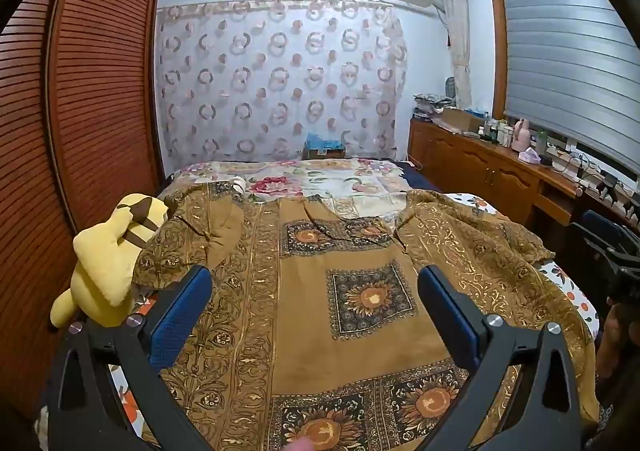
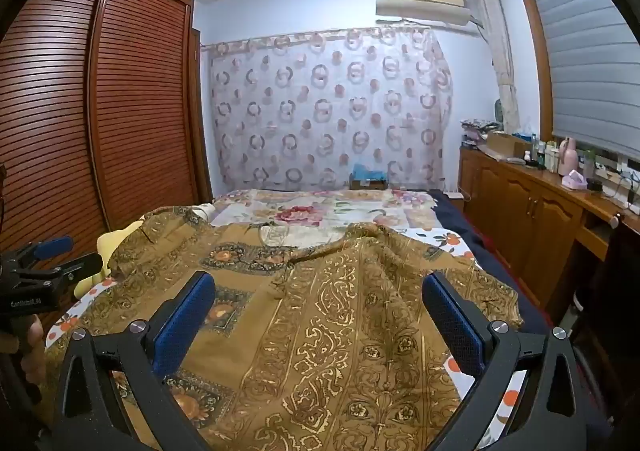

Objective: Fold small clothes

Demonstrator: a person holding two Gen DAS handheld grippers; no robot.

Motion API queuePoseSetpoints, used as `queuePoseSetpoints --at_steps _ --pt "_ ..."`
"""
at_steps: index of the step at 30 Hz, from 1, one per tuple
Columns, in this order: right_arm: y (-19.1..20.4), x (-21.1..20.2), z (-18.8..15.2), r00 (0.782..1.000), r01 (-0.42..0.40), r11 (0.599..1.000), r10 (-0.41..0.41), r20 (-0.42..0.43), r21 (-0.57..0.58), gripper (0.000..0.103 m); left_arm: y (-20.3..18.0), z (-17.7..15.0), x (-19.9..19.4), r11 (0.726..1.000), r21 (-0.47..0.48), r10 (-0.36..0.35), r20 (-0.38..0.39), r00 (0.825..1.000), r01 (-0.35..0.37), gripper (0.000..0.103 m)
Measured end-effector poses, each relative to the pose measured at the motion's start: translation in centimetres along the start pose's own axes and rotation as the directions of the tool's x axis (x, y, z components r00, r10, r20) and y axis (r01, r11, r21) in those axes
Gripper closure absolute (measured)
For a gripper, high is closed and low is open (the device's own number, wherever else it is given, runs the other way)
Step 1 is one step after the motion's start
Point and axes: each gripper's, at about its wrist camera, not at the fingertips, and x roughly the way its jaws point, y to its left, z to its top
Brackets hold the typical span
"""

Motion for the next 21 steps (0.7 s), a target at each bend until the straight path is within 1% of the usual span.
queuePoseSetpoints --at_steps 1,14,21 --pt "0.11 -0.03 -0.03 1.0 0.002 1.0 -0.002 0.004 -0.013 0.0 0.0 0.0 -0.01 1.0 0.002 0.0 0.0 1.0 0.0 0.0" --pt "0.23 0.1 0.16 1.0 -0.009 1.0 0.009 0.013 0.003 0.0 -0.01 0.01 0.01 1.0 0.005 0.003 -0.003 1.0 -0.003 0.0" --pt "0.03 -0.53 0.04 1.0 -0.013 1.0 0.013 0.017 0.002 0.0 -0.01 0.01 0.0 1.0 0.006 0.002 -0.001 1.0 -0.002 0.0"
